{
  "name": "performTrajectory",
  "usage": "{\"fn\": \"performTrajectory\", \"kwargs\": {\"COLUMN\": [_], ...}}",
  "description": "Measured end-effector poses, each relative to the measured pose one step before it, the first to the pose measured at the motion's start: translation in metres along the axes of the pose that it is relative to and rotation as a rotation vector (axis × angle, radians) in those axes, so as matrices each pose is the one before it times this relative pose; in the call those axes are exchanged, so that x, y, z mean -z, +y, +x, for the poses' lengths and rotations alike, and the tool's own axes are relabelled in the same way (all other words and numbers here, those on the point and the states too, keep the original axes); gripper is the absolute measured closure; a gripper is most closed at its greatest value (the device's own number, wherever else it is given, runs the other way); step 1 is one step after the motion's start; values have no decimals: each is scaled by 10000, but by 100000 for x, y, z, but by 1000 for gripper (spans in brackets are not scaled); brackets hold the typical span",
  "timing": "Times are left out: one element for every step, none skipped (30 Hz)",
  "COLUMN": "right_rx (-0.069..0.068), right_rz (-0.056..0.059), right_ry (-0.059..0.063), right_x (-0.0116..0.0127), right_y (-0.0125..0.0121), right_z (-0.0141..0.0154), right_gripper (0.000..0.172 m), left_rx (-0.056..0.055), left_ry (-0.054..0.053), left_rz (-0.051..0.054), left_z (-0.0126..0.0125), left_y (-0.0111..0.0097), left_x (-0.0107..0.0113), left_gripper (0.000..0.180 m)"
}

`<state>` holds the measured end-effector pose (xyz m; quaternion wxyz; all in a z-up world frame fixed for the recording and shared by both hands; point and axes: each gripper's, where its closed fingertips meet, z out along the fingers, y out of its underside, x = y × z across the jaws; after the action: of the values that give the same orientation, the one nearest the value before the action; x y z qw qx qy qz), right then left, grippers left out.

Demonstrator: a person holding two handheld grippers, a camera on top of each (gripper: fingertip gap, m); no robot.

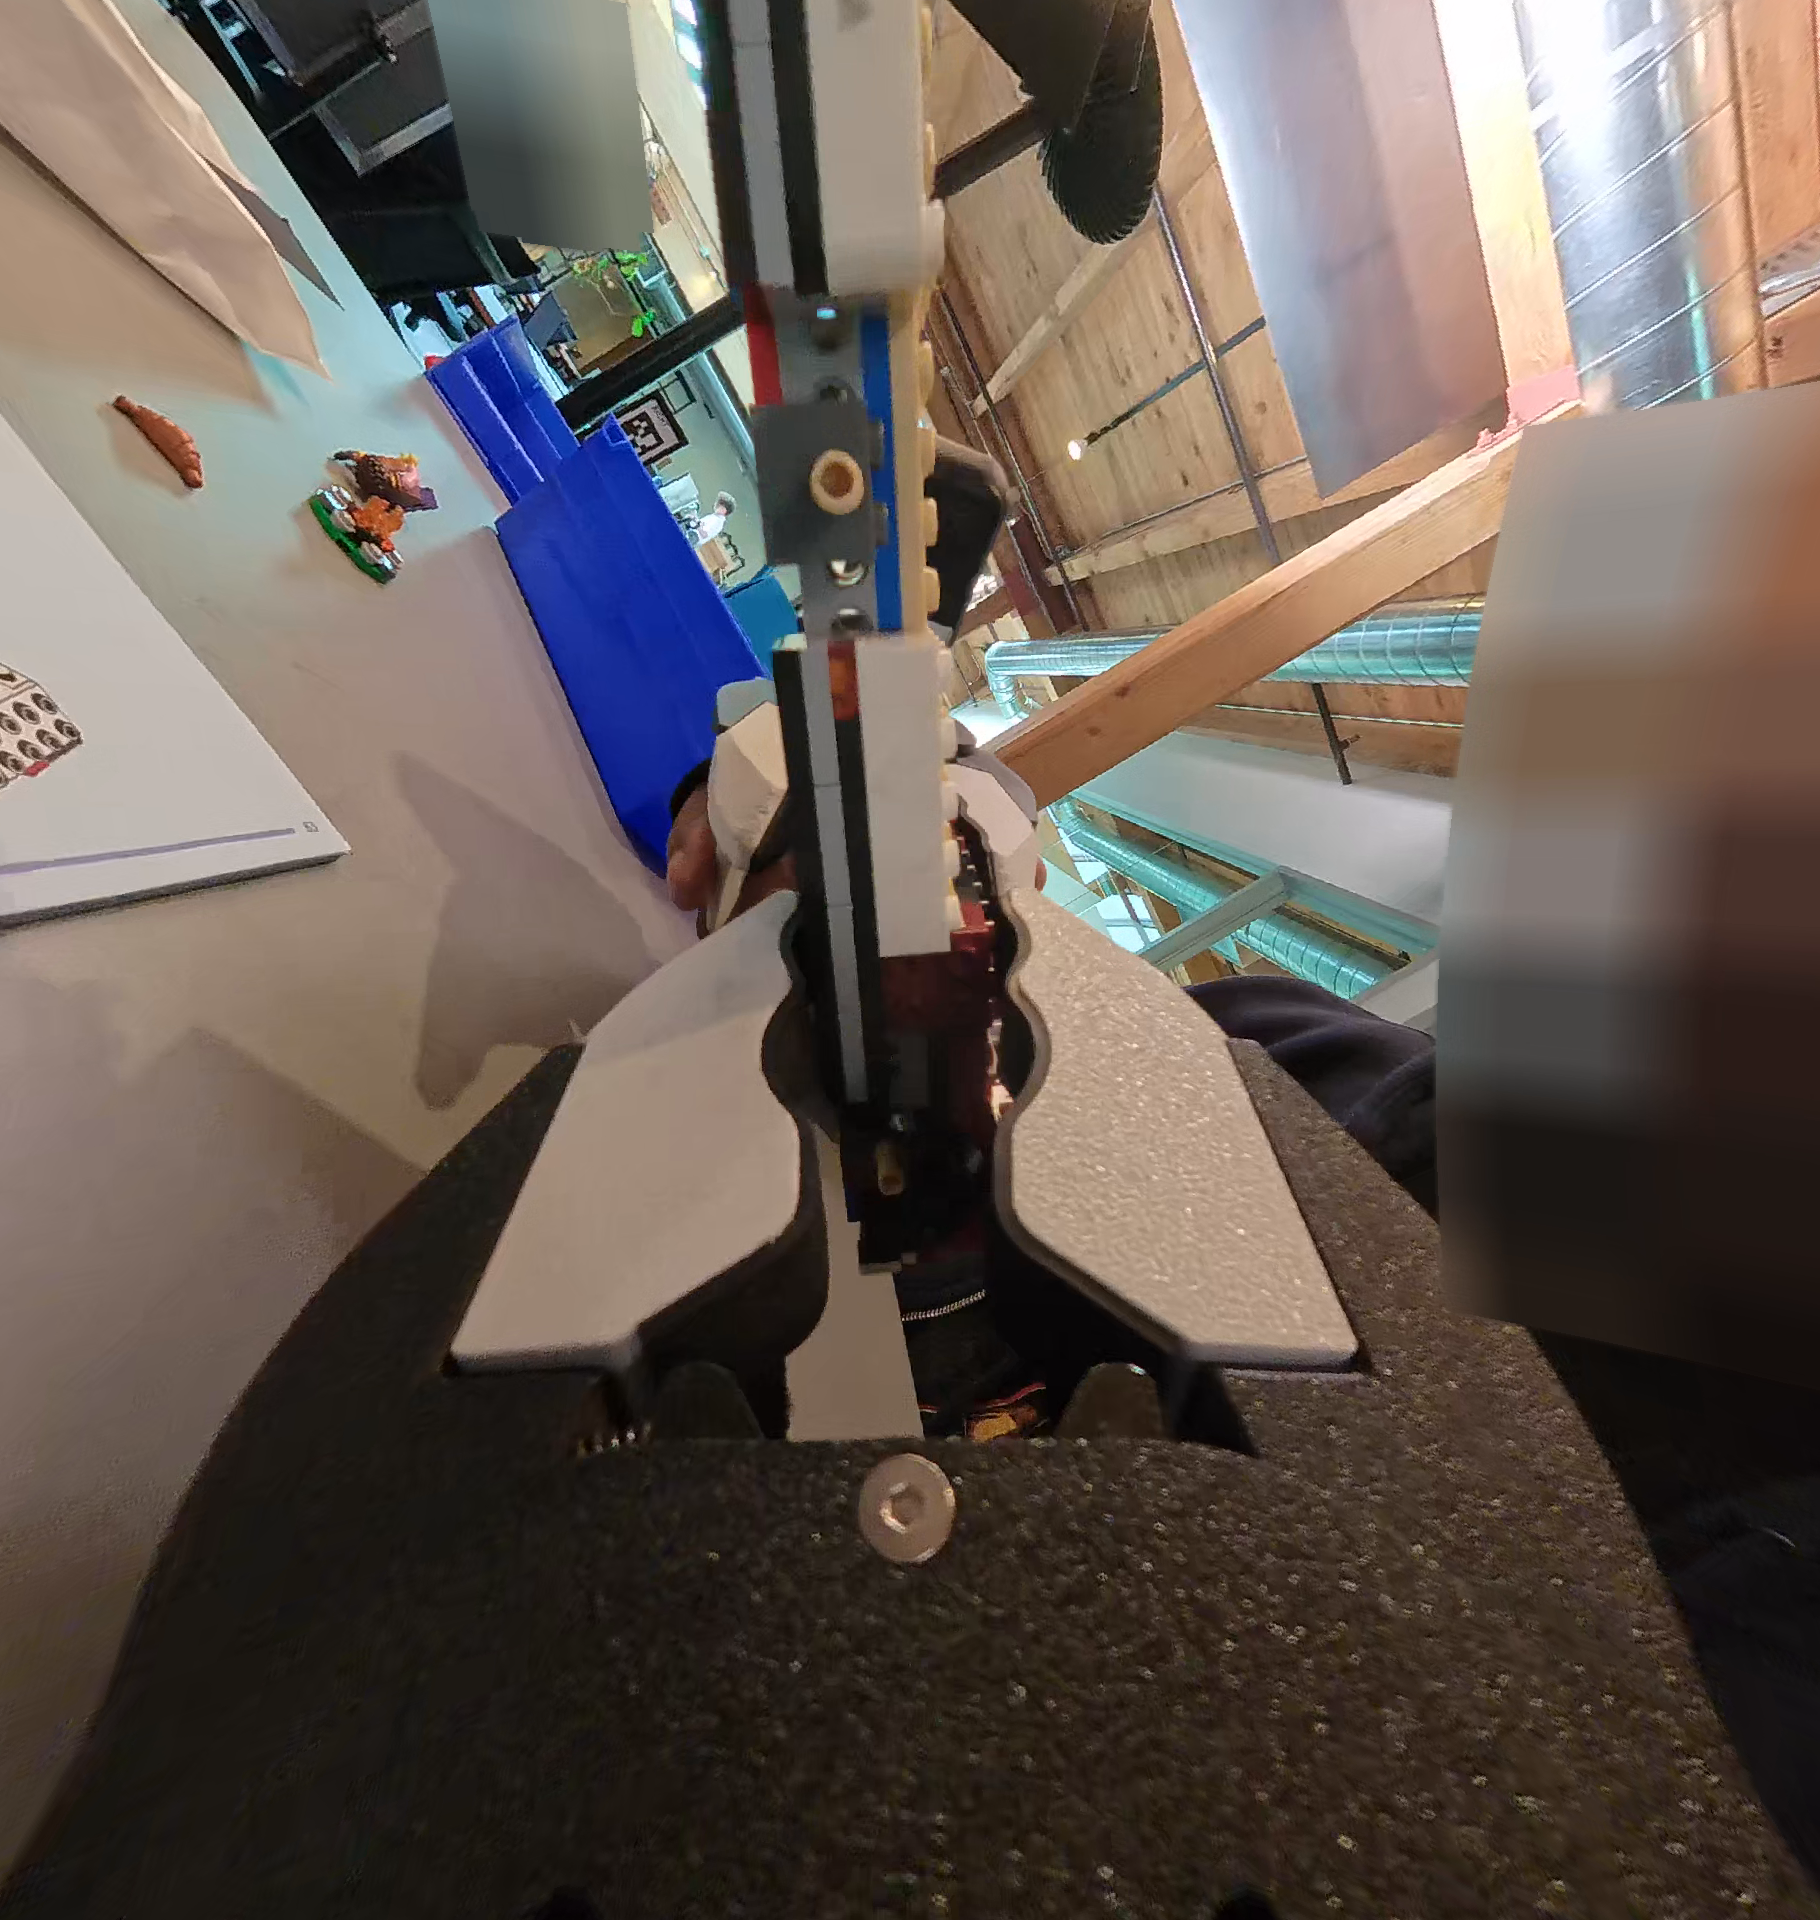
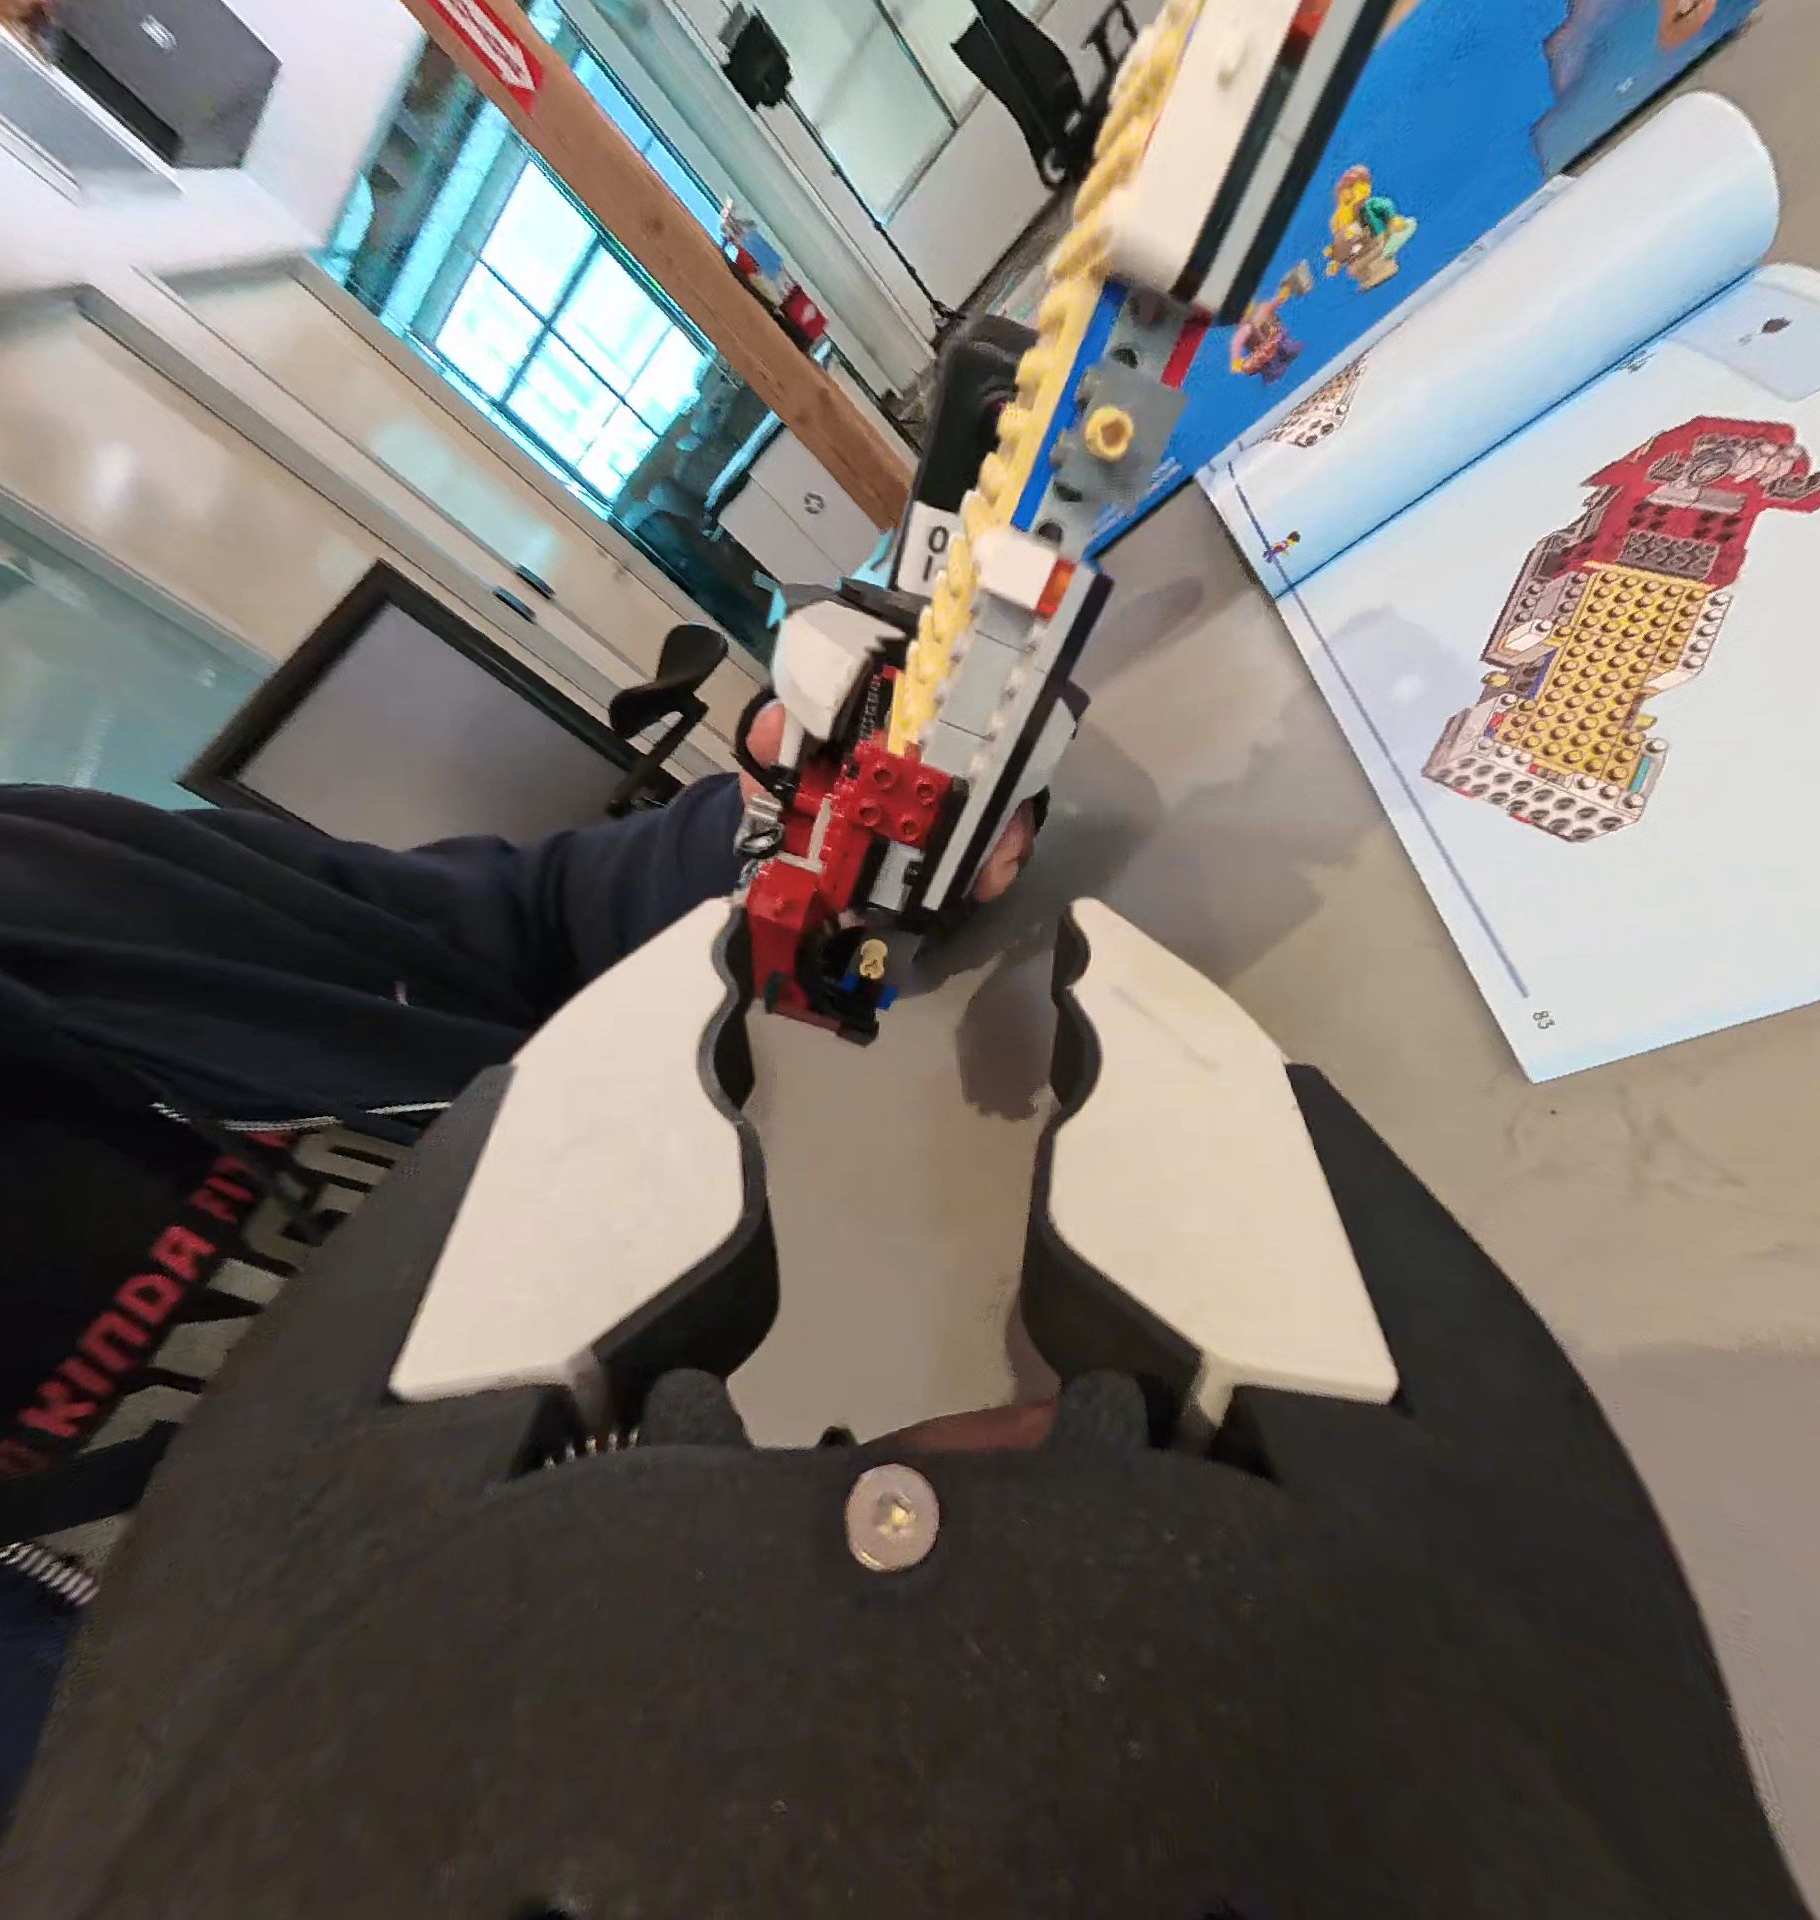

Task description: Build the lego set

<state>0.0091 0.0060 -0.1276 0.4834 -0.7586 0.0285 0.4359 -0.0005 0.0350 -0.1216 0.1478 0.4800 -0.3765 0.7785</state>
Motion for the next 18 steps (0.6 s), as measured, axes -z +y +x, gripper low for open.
{"fn": "performTrajectory", "kwargs": {"right_rx": [-101,-57,-2,-53,-131,-143,-118,-66,-30,-50,-70,-83,-99,-109,-98,-76,-39,-6], "right_rz": [42,-51,25,57,5,-31,-41,-46,-38,-66,-80,-70,-65,-57,-65,-75,-11,80], "right_ry": [-208,-88,14,69,-5,-103,-76,-21,-19,-25,-15,-24,-37,-39,-45,-43,-71,-180], "right_x": [190,141,134,103,37,-49,-91,-128,-139,-151,-146,-150,-151,-146,-160,-157,-111,-46], "right_y": [-40,48,-60,-87,4,67,92,78,64,90,105,103,97,114,136,149,75,-54], "right_z": [-180,-31,115,206,152,4,6,59,21,29,68,77,85,92,78,68,4,-161], "right_gripper": [116,116,116,116,116,116,116,116,116,116,116,116,117,117,119,121,129,139], "left_rx": [-35,-14,-69,-73,-52,6,45,48,15,-17,-56,-69,-55,-48,-60,-70,-64,-63], "left_ry": [12,-81,-113,-61,6,19,-21,-76,-67,-43,-31,-28,-37,-48,-54,-48,-55,-76], "left_rz": [-10,-88,-72,-22,-26,-23,-32,-20,-31,-50,-44,-51,-70,-75,-72,-68,-73,-82], "left_z": [1,-115,-133,-40,20,9,-84,-147,-114,-49,3,19,2,-27,-20,5,-21,-41], "left_y": [17,108,124,40,57,50,60,43,49,61,84,90,111,126,117,113,122,144], "left_x": [-83,-120,-152,-145,-153,-146,-129,-110,-100,-70,-73,-65,-70,-76,-75,-83,-81,-90], "left_gripper": [149,149,149,149,149,149,149,149,149,149,149,149,149,149,149,149,149,149]}}
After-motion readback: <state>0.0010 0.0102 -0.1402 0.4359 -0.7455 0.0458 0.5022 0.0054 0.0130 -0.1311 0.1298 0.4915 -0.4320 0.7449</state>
